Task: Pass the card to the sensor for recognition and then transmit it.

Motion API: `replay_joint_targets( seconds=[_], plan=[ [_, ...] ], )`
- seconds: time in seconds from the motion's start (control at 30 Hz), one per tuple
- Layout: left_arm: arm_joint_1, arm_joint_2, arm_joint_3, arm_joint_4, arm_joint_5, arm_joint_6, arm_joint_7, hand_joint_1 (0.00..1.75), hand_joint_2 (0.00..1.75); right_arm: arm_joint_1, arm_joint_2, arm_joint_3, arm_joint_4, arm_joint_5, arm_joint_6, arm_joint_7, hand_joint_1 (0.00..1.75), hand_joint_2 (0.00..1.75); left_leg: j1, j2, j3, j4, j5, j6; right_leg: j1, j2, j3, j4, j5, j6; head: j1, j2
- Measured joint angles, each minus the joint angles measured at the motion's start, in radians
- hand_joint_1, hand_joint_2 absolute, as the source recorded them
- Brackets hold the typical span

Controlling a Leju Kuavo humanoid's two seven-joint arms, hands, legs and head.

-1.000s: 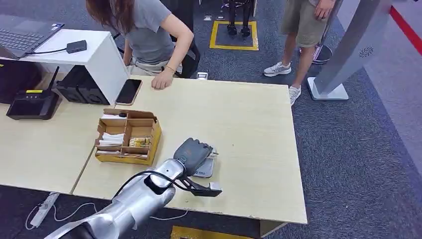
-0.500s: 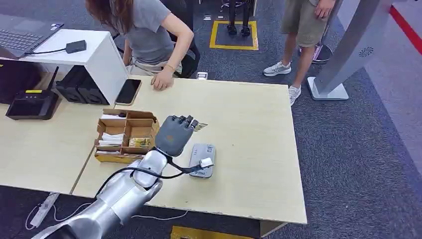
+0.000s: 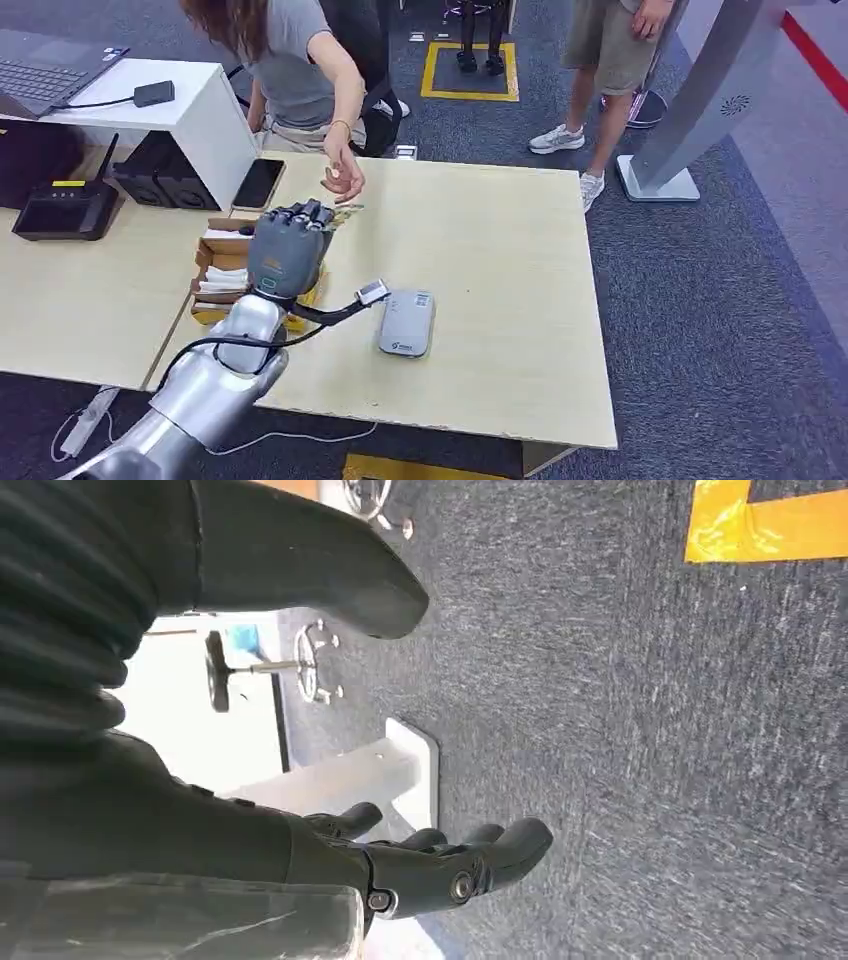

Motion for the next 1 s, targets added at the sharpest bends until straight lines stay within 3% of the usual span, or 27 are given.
replay_joint_targets(
  seconds=[0.1,0.23,0.37,0.4,0.43,0.6,0.67,0.77,0.87,0.9,0.93,0.97,1.0],
  plan=[
    [-0.019,0.055,0.059,0.002,0.0,-0.001,0.013,1.75,1.75,0.0,0.002,0.002,0.0,0.008,0.0,0.0,0.0,1.75,0.001,0.001,0.001,0.0,0.0,-0.001,0.001,0.001,0.0,0.0,0.0,0.0,0.0,0.0],
    [-0.057,0.108,0.079,0.034,0.0,-0.005,0.042,1.75,1.75,0.0,0.002,0.002,0.0,0.007,0.007,0.004,0.0,1.75,0.001,0.0,0.001,0.0,0.001,-0.001,0.001,0.0,0.0,0.0,0.0,0.0,0.0,0.0],
    [-0.059,0.109,0.08,0.039,0.0,-0.005,0.043,1.75,1.75,0.0,0.003,0.002,0.0,0.007,0.008,0.005,0.0,1.75,0.001,0.0,0.0,0.0,0.001,-0.001,0.001,0.0,0.0,0.0,0.0,0.0,0.0,0.0],
    [-0.073,0.114,0.083,0.06,0.0,-0.006,0.043,1.75,1.75,0.0,0.003,0.002,0.0,0.008,0.016,0.01,0.0,1.75,0.001,-0.001,0.0,0.0,0.001,-0.001,0.001,-0.001,0.0,0.0,0.0,0.0,0.0,0.0],
    [-0.126,0.117,0.121,0.156,0.0,-0.002,0.019,1.75,1.75,-0.003,0.008,0.008,0.0,0.021,0.021,0.014,0.0,1.75,0.001,0.0,-0.001,0.0,0.001,-0.001,0.001,0.001,0.0,0.001,0.0,0.0,0.0,0.0],
    [-0.149,0.124,0.181,0.227,0.0,0.009,-0.015,1.73,1.75,-0.006,0.013,0.017,0.002,0.027,0.021,0.021,0.0,1.75,0.0,0.0,0.0,0.0,0.001,-0.001,0.001,0.001,0.0,0.001,0.0,0.0,0.0,0.0],
    [-0.152,0.123,0.199,0.246,0.0,0.015,-0.024,1.64,1.75,-0.008,0.013,0.019,0.002,0.027,0.021,0.021,0.0,1.75,0.0,0.0,0.0,0.0,0.001,-0.001,0.001,0.001,0.0,0.001,0.0,0.0,0.0,0.0],
    [-0.152,0.12,0.21,0.262,0.0,0.023,-0.029,1.69,1.75,-0.009,0.013,0.019,0.002,0.024,0.021,0.021,0.0,1.75,0.0,0.0,0.0,0.0,0.001,-0.001,0.001,0.001,-0.001,0.001,0.0,0.0,0.0,0.0],
    [-0.152,0.117,0.216,0.272,0.0,0.027,-0.031,1.61,1.75,-0.01,0.013,0.019,0.003,0.021,0.021,0.021,0.0,1.75,0.0,0.0,0.0,0.0,0.001,-0.001,0.001,0.001,-0.001,0.001,0.0,0.0,0.0,0.0],
    [-0.152,0.116,0.217,0.274,0.0,0.027,-0.03,1.48,1.75,-0.01,0.013,0.019,0.005,0.02,0.021,0.021,0.0,1.75,0.0,0.0,0.0,0.0,0.001,-0.001,0.001,0.001,-0.001,0.001,0.0,0.0,0.0,0.0],
    [-0.152,0.114,0.217,0.276,0.0,0.027,-0.03,1.48,1.75,-0.009,0.013,0.019,0.005,0.018,0.022,0.021,0.0,1.75,0.0,0.0,0.0,0.0,0.001,-0.001,0.001,0.001,-0.001,0.001,0.0,0.0,0.0,0.0],
    [-0.152,0.113,0.217,0.277,0.0,0.027,-0.03,1.27,1.75,-0.01,0.013,0.019,0.005,0.018,0.022,0.021,0.0,1.75,0.0,0.0,0.0,0.0,0.001,-0.001,0.001,0.001,-0.001,0.001,0.0,0.0,0.0,0.0],
    [-0.152,0.112,0.217,0.278,0.0,0.027,-0.029,0.47,1.75,-0.01,0.013,0.019,0.006,0.018,0.022,0.021,0.0,1.75,0.001,0.0,0.0,0.0,0.001,-0.001,0.001,0.001,-0.001,0.001,0.0,0.0,0.0,0.0]
  ],
)
